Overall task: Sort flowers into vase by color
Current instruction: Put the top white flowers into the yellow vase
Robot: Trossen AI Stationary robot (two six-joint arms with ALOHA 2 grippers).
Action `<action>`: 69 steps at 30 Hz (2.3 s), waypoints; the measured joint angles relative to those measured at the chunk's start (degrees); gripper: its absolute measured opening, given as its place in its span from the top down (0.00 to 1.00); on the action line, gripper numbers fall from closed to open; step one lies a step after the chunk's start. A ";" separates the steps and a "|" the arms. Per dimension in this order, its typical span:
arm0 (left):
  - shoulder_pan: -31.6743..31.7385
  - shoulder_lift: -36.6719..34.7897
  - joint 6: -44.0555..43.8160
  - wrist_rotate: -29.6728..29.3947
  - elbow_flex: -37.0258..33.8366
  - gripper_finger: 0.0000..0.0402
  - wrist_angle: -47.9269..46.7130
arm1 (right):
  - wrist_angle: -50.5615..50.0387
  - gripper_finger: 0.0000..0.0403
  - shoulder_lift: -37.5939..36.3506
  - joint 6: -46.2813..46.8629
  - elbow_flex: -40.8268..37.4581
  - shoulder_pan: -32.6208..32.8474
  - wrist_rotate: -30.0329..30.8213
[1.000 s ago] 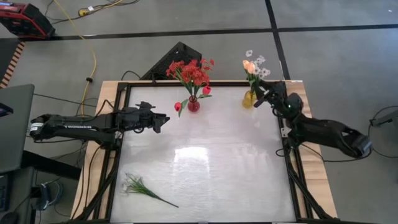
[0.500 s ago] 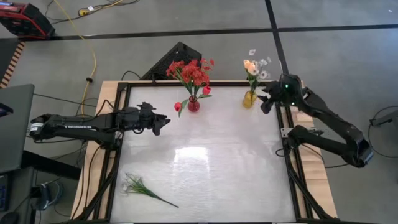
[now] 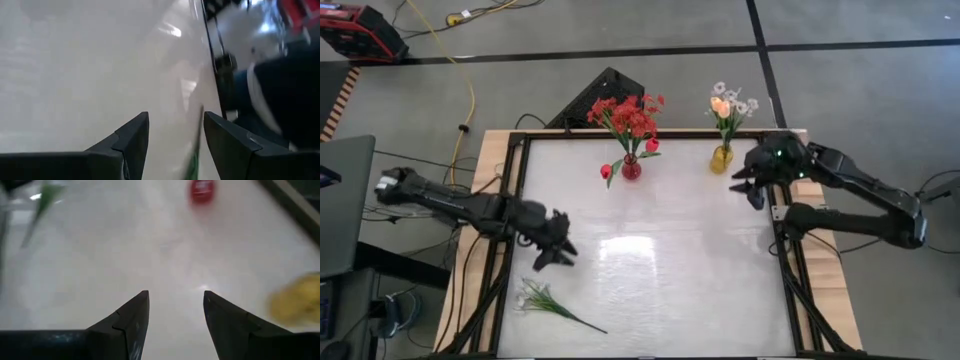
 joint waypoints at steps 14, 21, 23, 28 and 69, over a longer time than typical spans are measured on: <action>-26.85 19.20 8.64 -10.09 7.42 0.56 -5.76 | 7.53 0.47 5.72 13.17 -0.02 24.83 8.37; -28.85 30.67 10.45 -15.02 8.72 0.56 -7.27 | 8.67 0.47 11.16 13.32 -0.02 29.20 10.52; -29.42 33.42 10.73 -13.73 8.72 0.56 -7.39 | 8.64 0.47 12.53 13.32 -0.02 29.90 10.52; -31.35 38.02 13.53 -15.89 9.17 0.56 -10.71 | 9.33 0.47 14.53 14.98 -0.04 31.69 10.54; -30.64 34.23 10.55 -19.56 23.89 0.48 -21.97 | 17.38 0.47 22.35 9.20 13.46 34.66 13.58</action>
